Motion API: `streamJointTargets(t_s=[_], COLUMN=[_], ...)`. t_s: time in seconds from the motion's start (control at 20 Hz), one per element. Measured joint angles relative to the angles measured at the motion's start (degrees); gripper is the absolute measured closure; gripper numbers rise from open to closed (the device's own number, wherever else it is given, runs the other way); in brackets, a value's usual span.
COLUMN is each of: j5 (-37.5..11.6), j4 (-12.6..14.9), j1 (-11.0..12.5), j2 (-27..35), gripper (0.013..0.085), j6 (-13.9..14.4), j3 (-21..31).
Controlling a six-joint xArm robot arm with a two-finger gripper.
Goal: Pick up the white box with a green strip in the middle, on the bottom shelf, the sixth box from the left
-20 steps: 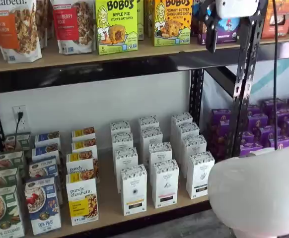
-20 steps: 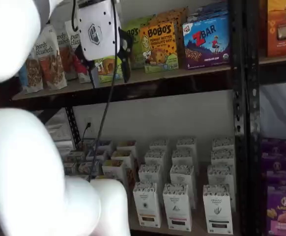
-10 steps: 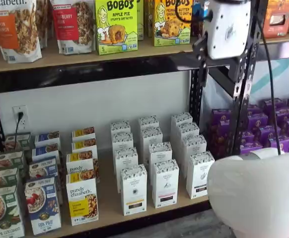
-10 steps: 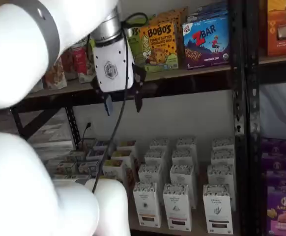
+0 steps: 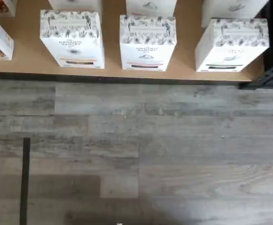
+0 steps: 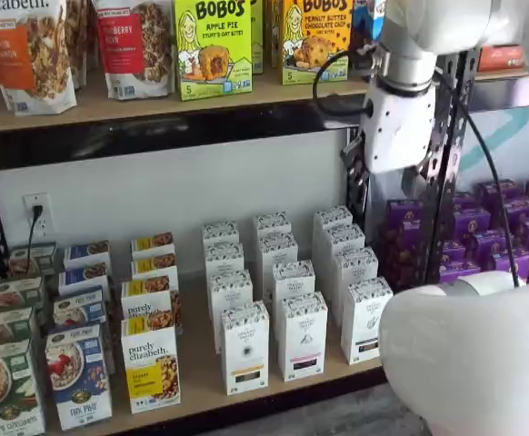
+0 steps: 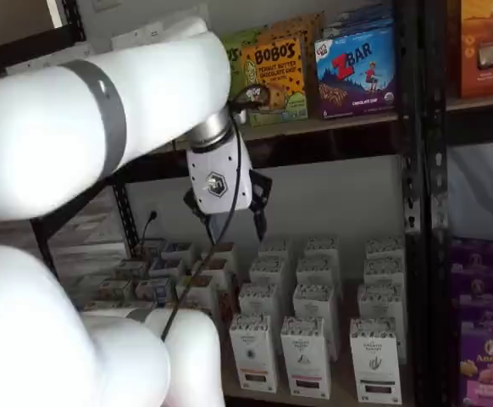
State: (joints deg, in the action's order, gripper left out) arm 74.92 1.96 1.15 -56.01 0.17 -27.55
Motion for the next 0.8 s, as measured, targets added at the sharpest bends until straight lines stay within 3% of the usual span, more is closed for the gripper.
streamJointTargets(t_s=[0.15,0.65,0.8], j5=[-2.95,-24.02,-29.60], j4=[1.15,-1.90,-0.64], j1=[-0.52,2.32,3.57], j2=[3.70,11.99,16.68], gripper=[0.0130,0.0130,0.0130], j6=[0.92,-2.74,-3.09], j3=[2.75,12.38,12.88])
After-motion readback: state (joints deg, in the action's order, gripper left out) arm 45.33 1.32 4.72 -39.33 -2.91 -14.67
